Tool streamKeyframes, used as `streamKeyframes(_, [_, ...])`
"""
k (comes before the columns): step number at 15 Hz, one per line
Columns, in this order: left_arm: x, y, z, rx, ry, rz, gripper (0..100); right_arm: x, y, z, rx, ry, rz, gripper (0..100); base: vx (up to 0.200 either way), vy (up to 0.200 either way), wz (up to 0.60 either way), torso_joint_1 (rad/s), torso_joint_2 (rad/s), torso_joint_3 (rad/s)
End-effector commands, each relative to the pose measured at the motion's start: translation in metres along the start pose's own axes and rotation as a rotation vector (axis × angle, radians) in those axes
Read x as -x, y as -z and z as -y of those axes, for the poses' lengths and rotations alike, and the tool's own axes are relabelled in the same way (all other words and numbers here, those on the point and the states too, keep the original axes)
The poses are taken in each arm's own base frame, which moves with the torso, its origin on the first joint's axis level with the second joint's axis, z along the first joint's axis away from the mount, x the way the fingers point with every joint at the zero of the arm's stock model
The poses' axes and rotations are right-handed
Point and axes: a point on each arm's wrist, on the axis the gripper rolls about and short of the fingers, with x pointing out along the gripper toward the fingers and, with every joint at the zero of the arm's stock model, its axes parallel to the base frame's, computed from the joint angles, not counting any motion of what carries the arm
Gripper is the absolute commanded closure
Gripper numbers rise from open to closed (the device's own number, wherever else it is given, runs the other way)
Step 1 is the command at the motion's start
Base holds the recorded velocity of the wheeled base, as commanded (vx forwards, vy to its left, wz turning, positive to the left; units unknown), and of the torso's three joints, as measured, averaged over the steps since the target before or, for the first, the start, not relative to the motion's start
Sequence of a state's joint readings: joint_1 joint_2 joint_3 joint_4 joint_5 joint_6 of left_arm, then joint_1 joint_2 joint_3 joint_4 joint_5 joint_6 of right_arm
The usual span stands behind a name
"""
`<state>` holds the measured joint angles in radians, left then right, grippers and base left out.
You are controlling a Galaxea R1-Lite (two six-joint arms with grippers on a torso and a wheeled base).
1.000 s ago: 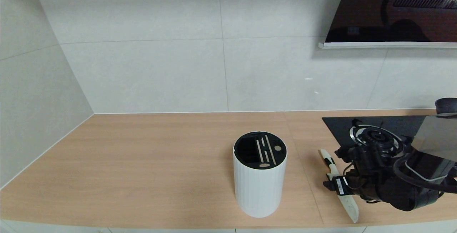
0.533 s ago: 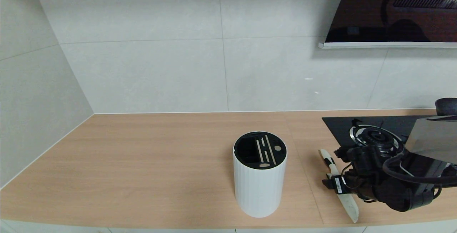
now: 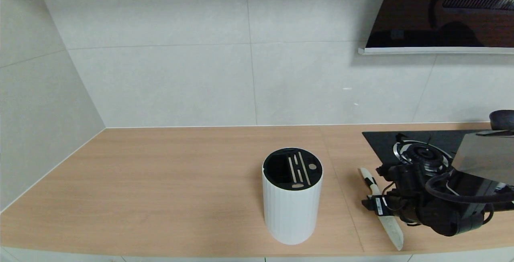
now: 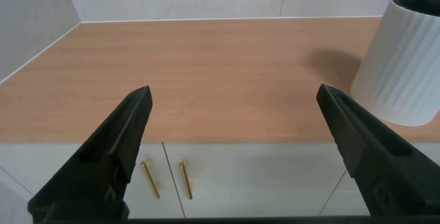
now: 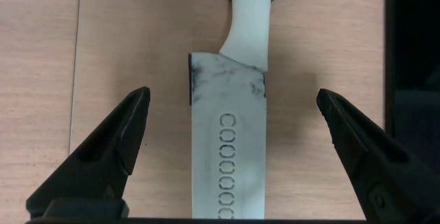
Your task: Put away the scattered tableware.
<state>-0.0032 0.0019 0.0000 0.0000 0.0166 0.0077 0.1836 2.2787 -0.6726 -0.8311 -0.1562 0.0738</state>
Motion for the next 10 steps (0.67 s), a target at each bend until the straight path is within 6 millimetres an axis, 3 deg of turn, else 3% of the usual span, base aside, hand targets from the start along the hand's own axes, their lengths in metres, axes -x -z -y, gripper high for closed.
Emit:
streamKeyframes(1, [-0.0001, 0.0, 0.0, 0.0, 0.0, -0.001, 0, 0.0, -0.0005, 0.0003, -0.001, 0.001, 0.002, 0, 0.0, 0.0, 0.0, 0.0, 0.0, 0.0])
streamKeyframes(5, [-0.0001, 0.0, 0.0, 0.0, 0.0, -0.001, 0, -0.0003, -0.0001, 0.0003, -0.001, 0.001, 0.0, 0, 0.0, 0.0, 0.0, 0.0, 0.0, 0.0])
streamKeyframes(6, [-0.0001, 0.0, 0.0, -0.002, 0.0, -0.001, 0, -0.001, 0.0007, 0.0003, 0.001, 0.001, -0.003, 100, 0.0, 0.0, 0.0, 0.0, 0.0, 0.0])
streamKeyframes(10, [-0.0001, 0.0, 0.0, 0.0, 0.0, -0.001, 0, -0.0079, 0.0081, -0.0002, 0.011, 0.029, -0.025, 100, 0.0, 0.0, 0.0, 0.0, 0.0, 0.0])
